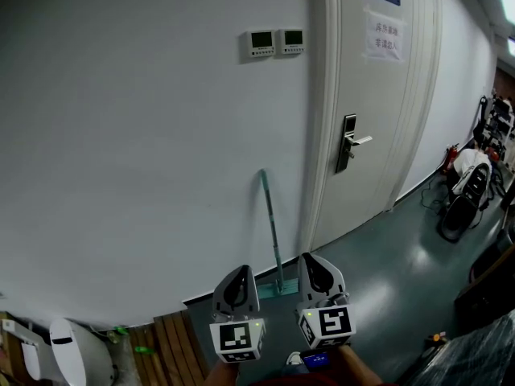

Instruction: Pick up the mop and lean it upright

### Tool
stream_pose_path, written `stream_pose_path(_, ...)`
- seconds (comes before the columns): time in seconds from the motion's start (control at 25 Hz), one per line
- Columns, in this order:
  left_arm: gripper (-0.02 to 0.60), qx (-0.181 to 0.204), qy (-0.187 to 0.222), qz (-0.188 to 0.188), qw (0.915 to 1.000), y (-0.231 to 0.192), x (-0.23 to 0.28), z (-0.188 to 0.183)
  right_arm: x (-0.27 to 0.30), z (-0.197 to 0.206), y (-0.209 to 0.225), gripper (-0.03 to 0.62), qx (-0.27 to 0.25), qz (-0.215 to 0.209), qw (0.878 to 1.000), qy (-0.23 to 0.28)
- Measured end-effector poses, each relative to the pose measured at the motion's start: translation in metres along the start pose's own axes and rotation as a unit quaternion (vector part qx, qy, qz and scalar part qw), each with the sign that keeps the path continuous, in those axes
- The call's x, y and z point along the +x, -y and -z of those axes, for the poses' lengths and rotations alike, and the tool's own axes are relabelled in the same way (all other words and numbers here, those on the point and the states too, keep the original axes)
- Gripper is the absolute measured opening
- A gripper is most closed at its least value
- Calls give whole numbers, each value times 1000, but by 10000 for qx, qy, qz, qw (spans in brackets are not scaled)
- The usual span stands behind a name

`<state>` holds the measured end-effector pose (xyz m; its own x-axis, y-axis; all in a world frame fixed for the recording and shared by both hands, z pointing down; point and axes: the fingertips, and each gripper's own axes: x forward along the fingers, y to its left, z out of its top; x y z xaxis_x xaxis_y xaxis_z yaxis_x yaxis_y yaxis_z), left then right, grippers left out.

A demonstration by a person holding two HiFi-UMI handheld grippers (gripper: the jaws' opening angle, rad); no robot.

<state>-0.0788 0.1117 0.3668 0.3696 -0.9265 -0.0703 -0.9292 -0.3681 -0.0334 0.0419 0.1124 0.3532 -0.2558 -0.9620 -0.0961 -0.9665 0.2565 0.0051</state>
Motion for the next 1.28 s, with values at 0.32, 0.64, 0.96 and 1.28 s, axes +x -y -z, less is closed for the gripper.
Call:
stream_pose_path(0.32,14,149,-83,-300,9994,11,72,2,57,1,50,18,51,-345,9994,67)
stream_pose_path(0.64,14,185,-154,-552,9982,21,126,12,101,12,96,18,126,-571,9983,66)
stream_pose_path(0.96,14,183,-265,-589,9977,20,164,23,133,20,118,18,155,-633,9979,0)
stream_pose_path(1.28,14,132,-234,-405,9988,-2,207,32,177,32,124,18,132,-473,9988,-19)
